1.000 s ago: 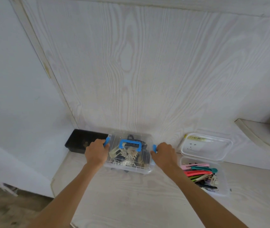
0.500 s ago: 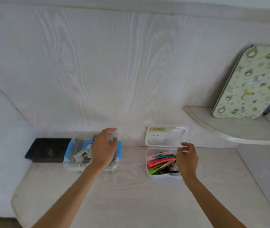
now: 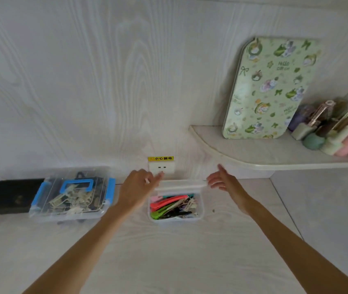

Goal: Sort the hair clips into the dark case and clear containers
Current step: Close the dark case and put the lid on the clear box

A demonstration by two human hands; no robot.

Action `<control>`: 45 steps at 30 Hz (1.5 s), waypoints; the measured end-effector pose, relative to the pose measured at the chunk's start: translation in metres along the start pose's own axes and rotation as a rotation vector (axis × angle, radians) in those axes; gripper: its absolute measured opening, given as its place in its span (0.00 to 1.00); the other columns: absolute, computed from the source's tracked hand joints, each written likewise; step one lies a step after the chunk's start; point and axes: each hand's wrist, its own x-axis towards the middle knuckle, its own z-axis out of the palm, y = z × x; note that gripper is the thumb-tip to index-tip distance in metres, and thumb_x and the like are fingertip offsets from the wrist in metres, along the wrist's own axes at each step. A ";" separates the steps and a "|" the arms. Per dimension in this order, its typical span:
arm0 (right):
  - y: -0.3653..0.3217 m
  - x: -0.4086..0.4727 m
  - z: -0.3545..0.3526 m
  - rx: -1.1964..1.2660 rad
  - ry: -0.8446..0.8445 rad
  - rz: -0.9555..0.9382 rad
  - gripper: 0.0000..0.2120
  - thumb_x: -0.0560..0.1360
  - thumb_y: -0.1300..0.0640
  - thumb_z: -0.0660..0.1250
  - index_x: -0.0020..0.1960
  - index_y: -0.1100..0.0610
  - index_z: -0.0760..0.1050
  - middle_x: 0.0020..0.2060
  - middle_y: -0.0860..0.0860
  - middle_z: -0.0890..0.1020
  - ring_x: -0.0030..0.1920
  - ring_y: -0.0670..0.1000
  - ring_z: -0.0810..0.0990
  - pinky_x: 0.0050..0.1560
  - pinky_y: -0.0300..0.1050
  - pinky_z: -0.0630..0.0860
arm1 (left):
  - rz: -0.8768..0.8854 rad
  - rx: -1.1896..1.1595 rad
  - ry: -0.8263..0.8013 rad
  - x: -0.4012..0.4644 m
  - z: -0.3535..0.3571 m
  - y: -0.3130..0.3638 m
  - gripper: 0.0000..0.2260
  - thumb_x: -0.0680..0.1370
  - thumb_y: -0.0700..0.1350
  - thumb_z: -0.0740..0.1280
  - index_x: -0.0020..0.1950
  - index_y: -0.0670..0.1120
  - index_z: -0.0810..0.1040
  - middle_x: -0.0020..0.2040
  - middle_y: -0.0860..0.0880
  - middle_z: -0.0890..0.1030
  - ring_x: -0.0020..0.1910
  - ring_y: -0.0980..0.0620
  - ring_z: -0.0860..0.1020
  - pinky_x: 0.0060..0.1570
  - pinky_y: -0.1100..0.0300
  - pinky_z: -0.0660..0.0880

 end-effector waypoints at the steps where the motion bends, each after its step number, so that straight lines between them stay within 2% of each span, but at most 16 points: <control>1: 0.010 0.000 0.002 -0.150 -0.005 -0.018 0.18 0.78 0.42 0.55 0.49 0.54 0.76 0.45 0.49 0.79 0.46 0.48 0.77 0.57 0.49 0.71 | 0.052 0.043 -0.069 -0.007 0.006 -0.005 0.21 0.71 0.67 0.59 0.37 0.51 0.78 0.43 0.52 0.78 0.48 0.52 0.74 0.48 0.56 0.69; 3: 0.028 -0.003 0.009 -0.585 -0.072 -0.188 0.24 0.76 0.39 0.58 0.66 0.51 0.68 0.59 0.49 0.74 0.60 0.49 0.73 0.65 0.49 0.67 | 0.217 0.144 -0.177 -0.021 0.022 -0.014 0.22 0.69 0.66 0.58 0.47 0.51 0.79 0.53 0.52 0.79 0.55 0.51 0.74 0.55 0.54 0.70; 6: 0.049 -0.006 0.027 -1.071 -0.246 -0.503 0.36 0.72 0.31 0.38 0.76 0.46 0.47 0.76 0.48 0.52 0.76 0.50 0.50 0.75 0.52 0.48 | 0.338 0.319 -0.299 -0.029 0.043 -0.025 0.28 0.78 0.63 0.52 0.73 0.50 0.61 0.74 0.50 0.63 0.72 0.50 0.62 0.70 0.55 0.60; 8: 0.070 -0.003 0.038 -1.185 -0.251 -0.613 0.34 0.74 0.34 0.32 0.76 0.46 0.45 0.77 0.48 0.47 0.76 0.53 0.46 0.74 0.56 0.47 | 0.383 0.421 -0.320 -0.031 0.053 -0.034 0.29 0.77 0.62 0.38 0.76 0.52 0.50 0.77 0.51 0.56 0.76 0.50 0.55 0.72 0.53 0.56; 9: 0.076 -0.003 0.043 -1.208 -0.227 -0.638 0.32 0.76 0.35 0.33 0.76 0.47 0.45 0.76 0.49 0.48 0.76 0.55 0.46 0.74 0.59 0.49 | 0.406 0.481 -0.298 -0.032 0.057 -0.039 0.28 0.79 0.60 0.36 0.76 0.52 0.50 0.76 0.51 0.57 0.75 0.50 0.57 0.71 0.50 0.59; 11: 0.083 -0.005 0.047 -1.245 -0.177 -0.657 0.30 0.77 0.35 0.36 0.76 0.46 0.41 0.76 0.49 0.44 0.75 0.57 0.44 0.72 0.60 0.47 | 0.426 0.589 -0.239 -0.037 0.063 -0.047 0.25 0.81 0.57 0.39 0.76 0.50 0.54 0.74 0.49 0.64 0.71 0.49 0.65 0.65 0.47 0.69; 13: 0.083 -0.003 0.046 -1.251 -0.225 -0.634 0.34 0.74 0.31 0.39 0.74 0.45 0.33 0.74 0.48 0.36 0.74 0.57 0.36 0.71 0.58 0.36 | 0.456 0.637 -0.200 -0.038 0.064 -0.046 0.27 0.81 0.59 0.42 0.75 0.47 0.56 0.72 0.48 0.68 0.69 0.49 0.68 0.63 0.47 0.70; 14: 0.081 -0.002 0.045 -1.281 -0.230 -0.652 0.36 0.74 0.30 0.40 0.74 0.46 0.33 0.74 0.48 0.37 0.75 0.57 0.37 0.71 0.59 0.37 | 0.488 0.657 -0.184 -0.036 0.062 -0.043 0.29 0.80 0.61 0.43 0.75 0.46 0.58 0.71 0.47 0.70 0.68 0.48 0.70 0.62 0.47 0.69; 18: 0.088 -0.003 0.046 -1.357 -0.150 -0.684 0.35 0.75 0.36 0.48 0.76 0.54 0.51 0.74 0.55 0.58 0.73 0.59 0.61 0.67 0.61 0.66 | 0.594 0.689 -0.125 -0.035 0.065 -0.041 0.32 0.73 0.63 0.61 0.69 0.43 0.67 0.66 0.44 0.74 0.64 0.46 0.75 0.59 0.51 0.73; 21: 0.092 -0.003 0.048 -1.341 -0.104 -0.739 0.36 0.74 0.39 0.51 0.76 0.55 0.47 0.74 0.55 0.57 0.72 0.59 0.62 0.66 0.60 0.67 | 0.575 0.657 -0.124 -0.039 0.070 -0.035 0.37 0.63 0.61 0.74 0.65 0.42 0.74 0.64 0.43 0.77 0.62 0.46 0.77 0.56 0.55 0.75; 27: 0.091 -0.005 0.053 -1.294 -0.036 -0.789 0.45 0.67 0.41 0.69 0.75 0.55 0.51 0.72 0.56 0.66 0.69 0.58 0.68 0.62 0.56 0.73 | 0.553 0.723 -0.108 -0.041 0.071 -0.030 0.38 0.60 0.60 0.77 0.65 0.42 0.75 0.63 0.42 0.77 0.61 0.44 0.77 0.58 0.53 0.74; 33: 0.077 0.004 0.072 -1.303 -0.058 -0.716 0.35 0.74 0.37 0.53 0.75 0.53 0.53 0.73 0.55 0.62 0.70 0.57 0.67 0.61 0.55 0.72 | 0.548 0.861 -0.079 -0.032 0.055 -0.022 0.34 0.51 0.57 0.81 0.53 0.43 0.83 0.51 0.46 0.84 0.51 0.49 0.82 0.55 0.54 0.76; 36: 0.063 0.014 0.100 -1.316 -0.108 -0.661 0.34 0.76 0.34 0.45 0.74 0.53 0.59 0.73 0.55 0.64 0.71 0.58 0.64 0.63 0.57 0.67 | 0.433 0.909 -0.100 -0.030 0.039 -0.028 0.27 0.54 0.52 0.81 0.51 0.45 0.83 0.48 0.50 0.84 0.49 0.53 0.82 0.58 0.56 0.74; 39: 0.052 0.020 0.127 -1.320 -0.111 -0.649 0.32 0.78 0.37 0.38 0.72 0.53 0.64 0.71 0.54 0.68 0.69 0.57 0.68 0.60 0.57 0.73 | 0.299 1.013 -0.137 -0.029 0.028 -0.042 0.23 0.69 0.46 0.72 0.64 0.44 0.75 0.60 0.48 0.79 0.60 0.50 0.76 0.72 0.49 0.58; 42: 0.044 0.024 0.149 -1.303 -0.123 -0.629 0.33 0.78 0.39 0.35 0.71 0.52 0.65 0.70 0.54 0.69 0.69 0.57 0.69 0.59 0.58 0.74 | 0.225 0.981 -0.106 -0.024 0.016 -0.055 0.19 0.72 0.42 0.69 0.63 0.46 0.75 0.60 0.50 0.79 0.63 0.50 0.74 0.74 0.48 0.49; 45: 0.044 0.027 0.158 -1.289 -0.130 -0.643 0.33 0.78 0.38 0.34 0.73 0.53 0.61 0.71 0.55 0.68 0.69 0.58 0.68 0.60 0.57 0.74 | 0.181 0.925 -0.091 -0.029 0.003 -0.058 0.16 0.67 0.44 0.74 0.55 0.46 0.81 0.52 0.50 0.83 0.57 0.51 0.78 0.71 0.48 0.60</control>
